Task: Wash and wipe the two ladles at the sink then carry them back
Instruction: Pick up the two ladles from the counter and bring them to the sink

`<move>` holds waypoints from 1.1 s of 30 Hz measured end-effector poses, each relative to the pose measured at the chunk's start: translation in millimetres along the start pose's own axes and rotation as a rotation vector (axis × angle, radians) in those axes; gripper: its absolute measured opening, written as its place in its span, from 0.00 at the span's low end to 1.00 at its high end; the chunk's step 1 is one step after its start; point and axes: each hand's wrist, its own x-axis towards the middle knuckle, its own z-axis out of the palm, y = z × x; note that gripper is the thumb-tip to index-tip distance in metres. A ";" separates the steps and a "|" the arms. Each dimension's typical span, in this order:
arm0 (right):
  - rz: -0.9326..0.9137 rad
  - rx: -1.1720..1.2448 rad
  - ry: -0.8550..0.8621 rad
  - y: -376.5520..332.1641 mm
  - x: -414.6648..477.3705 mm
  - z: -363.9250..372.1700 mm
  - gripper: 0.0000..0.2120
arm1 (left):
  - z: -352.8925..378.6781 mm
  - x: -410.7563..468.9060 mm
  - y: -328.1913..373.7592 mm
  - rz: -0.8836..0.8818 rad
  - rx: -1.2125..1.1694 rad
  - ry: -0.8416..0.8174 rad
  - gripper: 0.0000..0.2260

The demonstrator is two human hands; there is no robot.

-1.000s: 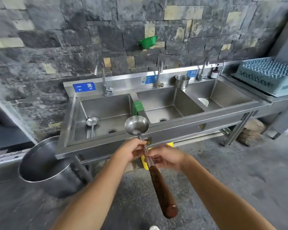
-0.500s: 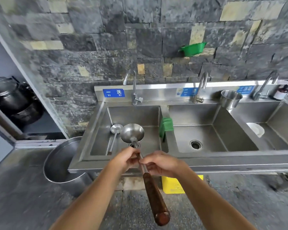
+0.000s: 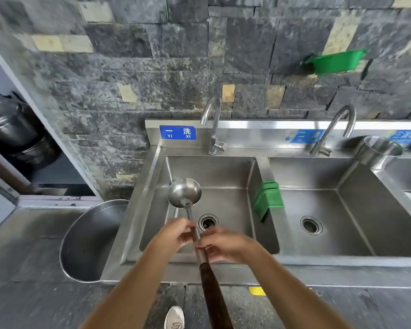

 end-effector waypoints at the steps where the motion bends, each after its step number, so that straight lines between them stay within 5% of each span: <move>1: 0.017 -0.001 0.014 -6.6 14.5 0.5 0.08 | -7.4 16.0 8.5 -0.009 0.026 -0.007 0.06; 4: 0.047 -0.015 0.056 -23.7 54.9 2.3 0.15 | -25.4 57.1 32.1 -0.047 0.104 -0.049 0.03; 9: 0.086 -0.080 0.135 -39.9 134.8 4.6 0.03 | -55.4 131.5 67.1 -0.099 0.205 -0.074 0.07; 15: 0.210 -0.072 0.232 -26.2 205.7 -10.7 0.14 | -63.5 202.4 63.3 -0.129 0.247 0.004 0.03; 33: 0.232 0.031 0.170 42.2 346.3 -72.3 0.09 | -66.6 369.2 25.9 -0.129 0.348 0.181 0.08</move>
